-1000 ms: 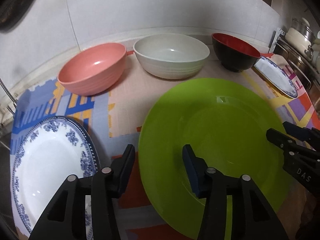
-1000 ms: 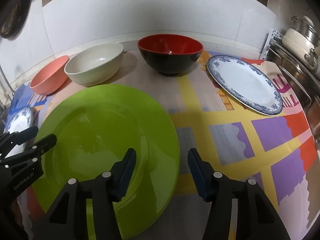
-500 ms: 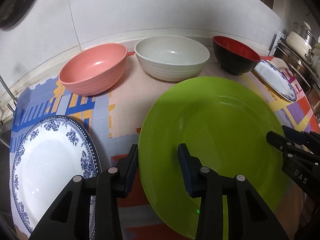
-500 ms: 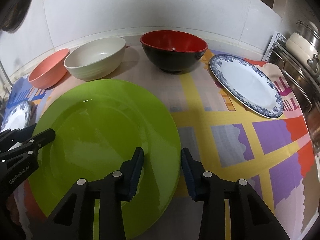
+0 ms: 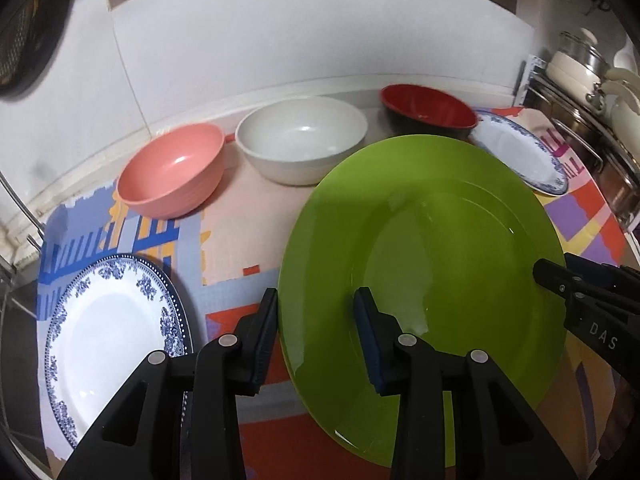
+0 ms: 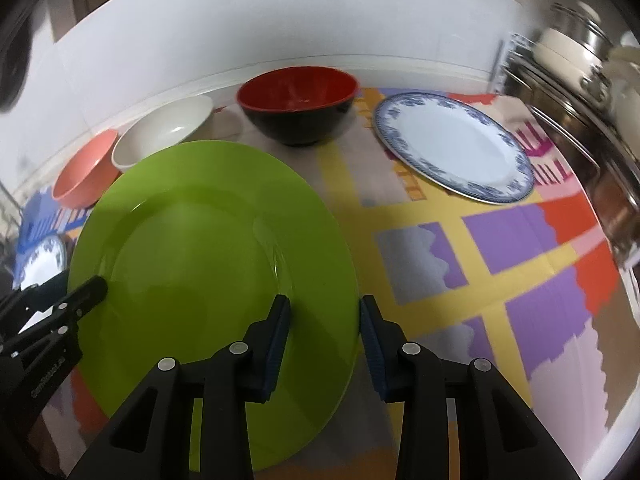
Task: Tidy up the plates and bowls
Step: 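Carry the green plate toward the pot rack and lower it onto the mat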
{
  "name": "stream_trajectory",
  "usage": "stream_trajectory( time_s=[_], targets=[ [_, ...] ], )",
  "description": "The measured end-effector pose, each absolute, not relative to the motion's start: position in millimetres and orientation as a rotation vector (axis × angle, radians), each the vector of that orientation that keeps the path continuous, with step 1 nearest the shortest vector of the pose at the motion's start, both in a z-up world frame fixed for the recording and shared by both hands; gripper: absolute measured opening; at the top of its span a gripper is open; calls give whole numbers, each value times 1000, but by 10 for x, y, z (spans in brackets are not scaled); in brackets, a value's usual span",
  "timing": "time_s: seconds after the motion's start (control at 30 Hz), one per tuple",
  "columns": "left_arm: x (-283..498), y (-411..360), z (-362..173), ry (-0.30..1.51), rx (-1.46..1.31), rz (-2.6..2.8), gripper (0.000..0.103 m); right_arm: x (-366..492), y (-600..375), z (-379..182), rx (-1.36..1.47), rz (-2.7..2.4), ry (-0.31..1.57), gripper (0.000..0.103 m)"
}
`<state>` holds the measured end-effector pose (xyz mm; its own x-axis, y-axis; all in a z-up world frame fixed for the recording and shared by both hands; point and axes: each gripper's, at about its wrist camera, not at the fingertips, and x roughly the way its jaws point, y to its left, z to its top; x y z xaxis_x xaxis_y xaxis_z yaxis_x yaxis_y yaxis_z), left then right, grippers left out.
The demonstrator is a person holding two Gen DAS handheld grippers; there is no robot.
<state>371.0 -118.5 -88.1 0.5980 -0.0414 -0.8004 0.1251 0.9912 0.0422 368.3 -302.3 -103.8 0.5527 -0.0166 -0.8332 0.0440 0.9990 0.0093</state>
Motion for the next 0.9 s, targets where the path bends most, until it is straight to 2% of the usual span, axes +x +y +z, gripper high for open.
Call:
stream_trajectory(
  time_s=[0.4, 0.9],
  targets=[
    [3412, -1677, -625, 882, 112, -179, 37, 3194, -3455, -755, 106, -131, 931, 37],
    [3177, -2671, -714, 897, 138, -333, 36, 2711, -4358, -725, 156, -319, 898, 37]
  ],
)
